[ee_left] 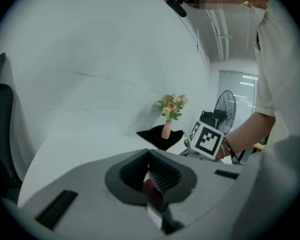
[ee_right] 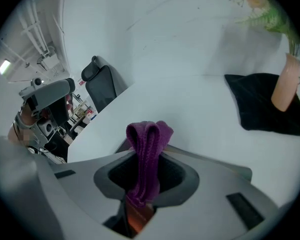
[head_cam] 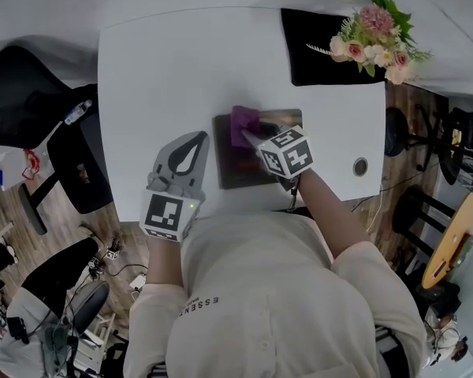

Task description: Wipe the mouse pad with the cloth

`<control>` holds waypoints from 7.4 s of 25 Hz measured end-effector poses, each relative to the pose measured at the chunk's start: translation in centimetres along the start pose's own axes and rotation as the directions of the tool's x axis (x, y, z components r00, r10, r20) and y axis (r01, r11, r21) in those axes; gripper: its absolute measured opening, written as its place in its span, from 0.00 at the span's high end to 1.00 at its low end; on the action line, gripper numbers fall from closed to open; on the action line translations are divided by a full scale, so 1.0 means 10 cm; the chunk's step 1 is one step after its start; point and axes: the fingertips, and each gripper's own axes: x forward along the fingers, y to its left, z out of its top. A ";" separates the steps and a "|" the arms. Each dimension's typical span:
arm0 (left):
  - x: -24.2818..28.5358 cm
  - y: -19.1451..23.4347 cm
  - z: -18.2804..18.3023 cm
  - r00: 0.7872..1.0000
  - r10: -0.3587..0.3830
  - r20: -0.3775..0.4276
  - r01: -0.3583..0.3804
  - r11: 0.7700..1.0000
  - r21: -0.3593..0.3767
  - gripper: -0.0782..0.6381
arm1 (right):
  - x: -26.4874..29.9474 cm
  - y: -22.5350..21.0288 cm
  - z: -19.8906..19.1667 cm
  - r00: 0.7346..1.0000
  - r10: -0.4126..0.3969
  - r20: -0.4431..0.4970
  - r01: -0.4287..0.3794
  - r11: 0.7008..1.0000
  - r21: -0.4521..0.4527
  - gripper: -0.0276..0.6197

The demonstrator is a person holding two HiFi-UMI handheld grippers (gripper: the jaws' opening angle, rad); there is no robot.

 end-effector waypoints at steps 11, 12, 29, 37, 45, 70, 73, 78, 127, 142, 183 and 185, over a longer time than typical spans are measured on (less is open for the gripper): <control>0.24 -0.51 0.21 0.997 -0.076 0.034 0.074 0.995 0.061 0.89 | -0.45 -0.53 -0.27 0.997 -0.079 -0.003 0.079 0.997 0.027 0.80; 0.26 -0.55 0.23 0.996 -0.077 0.034 0.075 0.995 0.058 0.89 | -0.49 -0.58 -0.29 0.996 -0.086 -0.003 0.086 0.996 0.029 0.80; 0.36 -1.05 0.34 0.991 -0.122 0.048 0.118 0.990 0.077 0.89 | -1.04 -1.32 -0.65 0.963 -0.268 -0.027 0.269 0.960 0.079 0.80; 0.17 -0.90 0.37 0.992 -0.104 0.075 0.096 0.989 0.110 0.89 | -1.12 -0.76 -0.44 0.978 -0.200 0.065 0.199 0.980 0.020 0.80; -0.20 -0.51 0.21 0.996 -0.053 0.077 0.044 0.992 0.116 0.89 | -0.68 0.12 -0.37 0.998 -0.056 0.032 0.057 0.998 -0.030 0.80; -0.46 -0.26 -0.05 0.996 -0.071 0.056 0.057 0.974 0.221 0.89 | -0.05 0.56 -0.49 0.999 0.003 -0.038 -0.002 1.000 0.025 0.80; -0.37 -0.34 -0.04 0.996 -0.070 0.047 0.058 0.973 0.223 0.89 | -0.12 0.44 -0.52 0.999 0.000 -0.040 0.001 1.000 0.022 0.80; -0.26 -0.48 0.02 0.997 -0.052 0.052 0.040 0.977 0.208 0.89 | -0.29 0.23 -0.62 0.998 -0.023 -0.051 0.023 1.000 0.002 0.80; -0.86 -0.60 -0.01 0.997 0.066 0.048 -0.073 0.982 0.176 0.89 | -0.58 0.87 -0.78 0.997 0.078 -0.028 -0.078 0.997 -0.004 0.79; -1.05 -0.40 -0.19 0.998 0.046 0.035 -0.051 0.982 0.179 0.89 | -0.06 1.06 -0.86 0.996 0.042 -0.081 -0.045 0.998 -0.032 0.79; -0.02 -1.22 0.03 0.998 -0.064 0.029 0.057 0.978 0.200 0.89 | -1.07 -0.39 -1.49 0.997 -0.052 -0.053 0.060 0.985 0.160 0.79; 0.00 -1.27 0.04 0.997 -0.067 0.030 0.060 0.978 0.202 0.89 | -1.14 -0.46 -1.55 0.996 -0.067 -0.055 0.075 0.982 0.171 0.79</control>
